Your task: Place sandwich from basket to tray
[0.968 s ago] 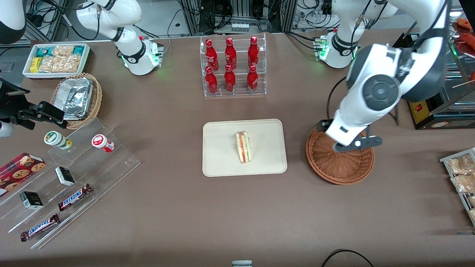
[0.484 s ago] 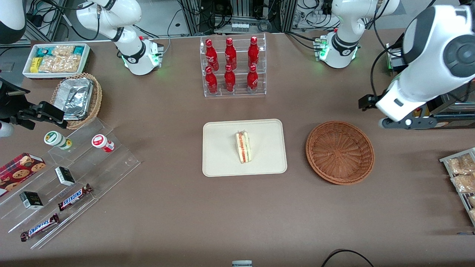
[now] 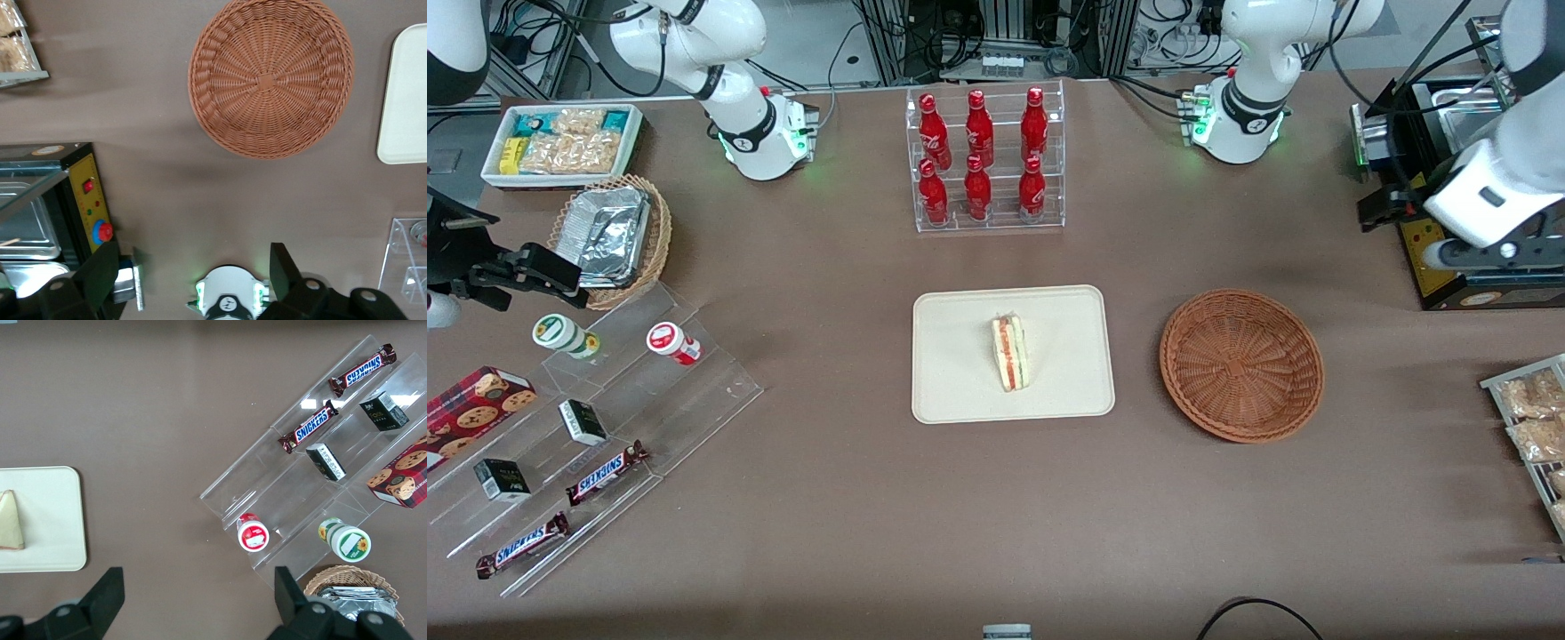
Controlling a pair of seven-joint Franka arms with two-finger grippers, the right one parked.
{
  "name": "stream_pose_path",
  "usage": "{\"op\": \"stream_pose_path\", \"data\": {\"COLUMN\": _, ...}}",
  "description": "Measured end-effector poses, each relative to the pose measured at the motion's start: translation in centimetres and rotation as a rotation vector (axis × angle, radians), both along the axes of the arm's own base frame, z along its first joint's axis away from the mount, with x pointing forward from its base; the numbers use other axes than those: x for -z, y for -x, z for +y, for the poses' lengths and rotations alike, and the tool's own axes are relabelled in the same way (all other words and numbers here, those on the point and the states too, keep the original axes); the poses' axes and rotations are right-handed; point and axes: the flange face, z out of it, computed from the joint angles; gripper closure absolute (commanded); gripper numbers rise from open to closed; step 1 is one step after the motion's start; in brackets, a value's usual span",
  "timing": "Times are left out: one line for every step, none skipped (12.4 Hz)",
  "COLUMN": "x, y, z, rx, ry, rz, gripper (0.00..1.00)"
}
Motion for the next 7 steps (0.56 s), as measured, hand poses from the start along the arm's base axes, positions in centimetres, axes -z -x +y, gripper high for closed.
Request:
{"op": "stream_pose_path", "data": {"x": -0.1, "y": 0.1, "z": 1.4, "rx": 0.003, "ry": 0.008, "rz": 0.0, "gripper": 0.0}}
{"op": "stream_pose_path", "data": {"x": -0.2, "y": 0.1, "z": 2.4, "rx": 0.002, "ry": 0.014, "rz": -0.001, "gripper": 0.0}}
{"op": "stream_pose_path", "data": {"x": -0.2, "y": 0.0, "z": 2.8, "rx": 0.001, "ry": 0.017, "rz": -0.01, "gripper": 0.0}}
{"op": "stream_pose_path", "data": {"x": -0.4, "y": -0.4, "z": 2.7, "rx": 0.004, "ry": 0.017, "rz": -0.03, "gripper": 0.0}}
{"op": "stream_pose_path", "data": {"x": -0.5, "y": -1.1, "z": 2.4, "rx": 0.011, "ry": 0.017, "rz": -0.047, "gripper": 0.0}}
{"op": "stream_pose_path", "data": {"x": -0.8, "y": -1.9, "z": 2.0, "rx": 0.019, "ry": 0.017, "rz": -0.058, "gripper": 0.0}}
{"op": "stream_pose_path", "data": {"x": -1.0, "y": -2.6, "z": 1.5, "rx": 0.027, "ry": 0.017, "rz": -0.064, "gripper": 0.0}}
